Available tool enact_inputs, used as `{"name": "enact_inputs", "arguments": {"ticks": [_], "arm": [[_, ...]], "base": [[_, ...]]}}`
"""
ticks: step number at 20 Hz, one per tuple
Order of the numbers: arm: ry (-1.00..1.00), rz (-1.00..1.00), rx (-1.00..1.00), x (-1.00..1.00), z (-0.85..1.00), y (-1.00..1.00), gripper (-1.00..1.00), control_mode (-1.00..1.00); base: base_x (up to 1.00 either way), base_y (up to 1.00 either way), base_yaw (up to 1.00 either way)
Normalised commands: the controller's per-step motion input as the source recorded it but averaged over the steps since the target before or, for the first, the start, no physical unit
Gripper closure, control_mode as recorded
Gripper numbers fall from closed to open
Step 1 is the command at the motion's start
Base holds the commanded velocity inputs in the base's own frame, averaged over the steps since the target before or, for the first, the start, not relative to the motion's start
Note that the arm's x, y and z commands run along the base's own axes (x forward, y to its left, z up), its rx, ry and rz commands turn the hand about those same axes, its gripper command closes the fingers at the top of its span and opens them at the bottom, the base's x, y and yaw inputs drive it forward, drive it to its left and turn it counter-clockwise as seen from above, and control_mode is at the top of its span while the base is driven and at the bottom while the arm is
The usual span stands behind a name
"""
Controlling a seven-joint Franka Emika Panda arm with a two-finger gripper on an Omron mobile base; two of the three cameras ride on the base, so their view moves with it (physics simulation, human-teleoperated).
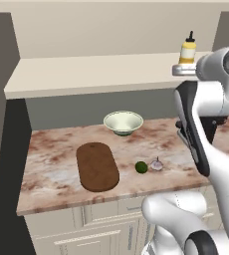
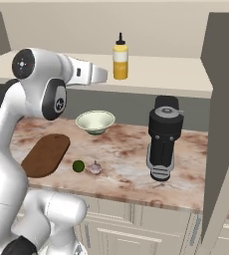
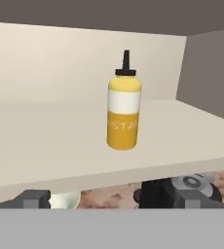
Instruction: Open the cabinet. Place the bowl and condiment on the counter. Then place the lime and garlic on the cutting board.
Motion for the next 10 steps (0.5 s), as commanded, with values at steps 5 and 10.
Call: {"name": "enact_inputs", "arguments": {"ticks": [5, 10], "arm": [[0.00, 0.00, 0.06, 0.38, 0.22, -0.16, -1.00, -1.00], [0.00, 0.00, 0.02, 0.26, 0.24, -0.10, -1.00, -1.00]], "base": [[0.00, 0.00, 0.00], [0.00, 0.00, 0.00]]}}
